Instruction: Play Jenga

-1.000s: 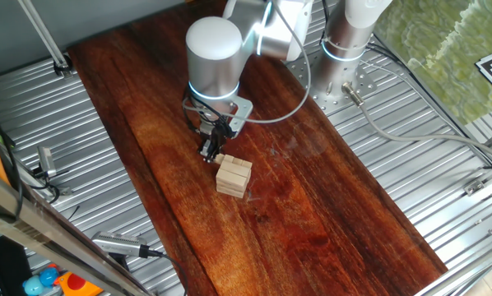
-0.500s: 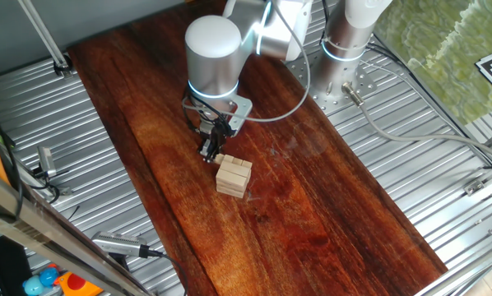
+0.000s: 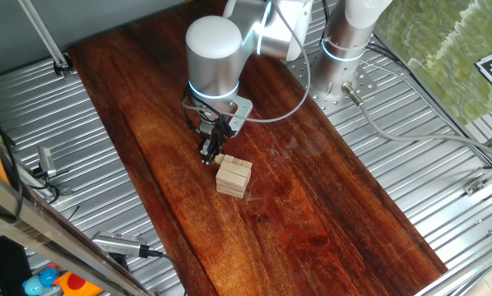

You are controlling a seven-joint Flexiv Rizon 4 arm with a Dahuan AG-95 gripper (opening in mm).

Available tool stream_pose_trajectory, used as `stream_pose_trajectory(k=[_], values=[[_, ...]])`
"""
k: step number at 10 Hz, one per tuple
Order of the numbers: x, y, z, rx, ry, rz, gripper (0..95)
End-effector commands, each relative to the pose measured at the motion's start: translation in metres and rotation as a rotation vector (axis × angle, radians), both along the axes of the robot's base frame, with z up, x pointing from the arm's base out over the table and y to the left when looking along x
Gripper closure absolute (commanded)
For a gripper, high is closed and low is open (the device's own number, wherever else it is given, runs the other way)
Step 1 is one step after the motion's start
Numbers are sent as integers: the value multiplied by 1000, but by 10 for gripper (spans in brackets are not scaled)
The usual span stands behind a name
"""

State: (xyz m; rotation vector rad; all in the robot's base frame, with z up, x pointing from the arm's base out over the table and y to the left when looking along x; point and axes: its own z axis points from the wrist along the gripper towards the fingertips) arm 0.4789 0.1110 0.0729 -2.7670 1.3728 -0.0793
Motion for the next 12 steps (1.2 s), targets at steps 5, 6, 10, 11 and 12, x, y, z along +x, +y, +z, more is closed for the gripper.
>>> stream_pose_trajectory(k=[5,6,10,11,12], values=[[0,0,1,22,12,-6,190],[0,0,2,22,13,-9,190],[-1,1,12,22,11,-15,380],[-1,1,13,22,11,-15,380],[-1,1,14,21,10,-12,380]])
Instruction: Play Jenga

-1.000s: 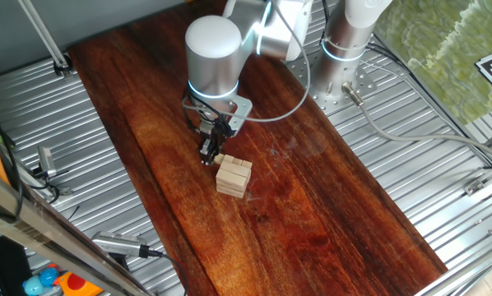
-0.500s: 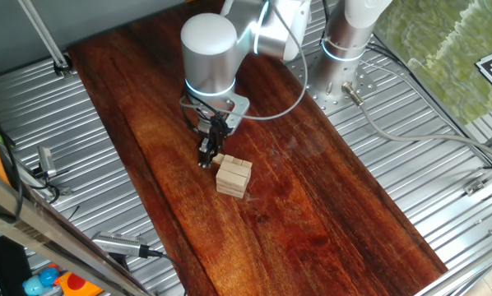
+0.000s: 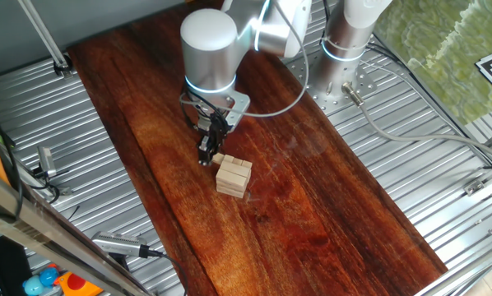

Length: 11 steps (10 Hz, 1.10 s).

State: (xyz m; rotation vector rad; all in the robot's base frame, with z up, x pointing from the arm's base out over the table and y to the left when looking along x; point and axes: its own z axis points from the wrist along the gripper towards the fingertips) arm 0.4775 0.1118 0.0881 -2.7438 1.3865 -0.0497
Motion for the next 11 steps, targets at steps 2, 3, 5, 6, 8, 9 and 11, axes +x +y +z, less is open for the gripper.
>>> stream_pose_trajectory(k=[2,3,5,6,8,9,11], values=[[1,0,-1,-1,-2,3,380],[1,0,-1,-1,-3,2,380],[0,1,5,-1,-3,1,380],[0,1,7,-1,-3,-1,380],[-2,2,18,1,-3,2,380],[-2,3,21,1,-2,2,380],[-4,4,29,1,-4,-1,380]])
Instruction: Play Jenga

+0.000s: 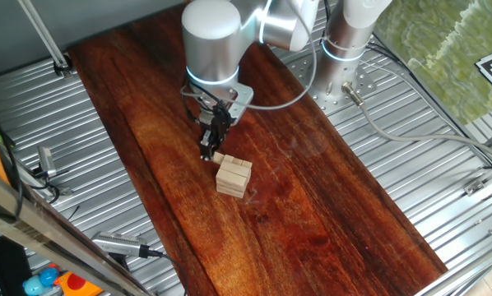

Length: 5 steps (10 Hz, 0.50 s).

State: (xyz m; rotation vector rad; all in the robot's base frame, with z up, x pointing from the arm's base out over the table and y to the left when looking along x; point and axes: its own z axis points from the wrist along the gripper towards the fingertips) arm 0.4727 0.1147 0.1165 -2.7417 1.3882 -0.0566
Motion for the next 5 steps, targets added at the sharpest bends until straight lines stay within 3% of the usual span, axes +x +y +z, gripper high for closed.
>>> stream_pose_trajectory(k=[1,5], values=[[0,2,3,4,0,0,380],[-1,4,11,-4,-3,-3,380]])
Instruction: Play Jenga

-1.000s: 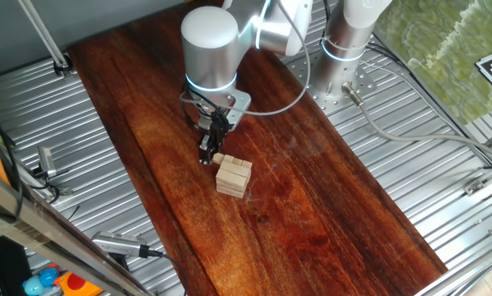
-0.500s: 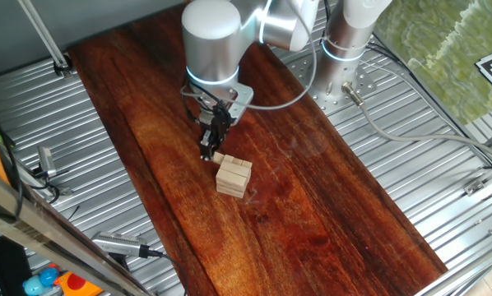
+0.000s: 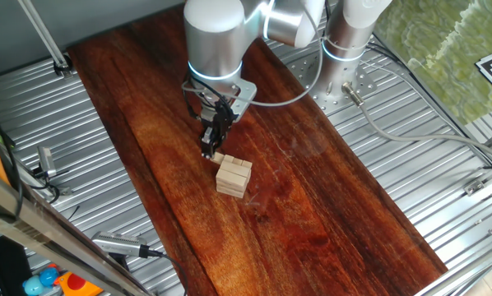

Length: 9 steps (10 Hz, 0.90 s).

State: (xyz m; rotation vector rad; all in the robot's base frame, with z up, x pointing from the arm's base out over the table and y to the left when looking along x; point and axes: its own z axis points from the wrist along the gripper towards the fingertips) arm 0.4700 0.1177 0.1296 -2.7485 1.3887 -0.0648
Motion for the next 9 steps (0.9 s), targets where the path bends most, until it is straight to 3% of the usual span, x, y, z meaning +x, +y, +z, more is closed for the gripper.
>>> stream_pose_trajectory(k=[1,4,7,9], values=[[2,1,-2,8,-3,-8,380],[2,1,-2,13,-18,-28,380],[2,1,-2,9,-14,-29,380],[2,1,-2,26,-3,-32,380]])
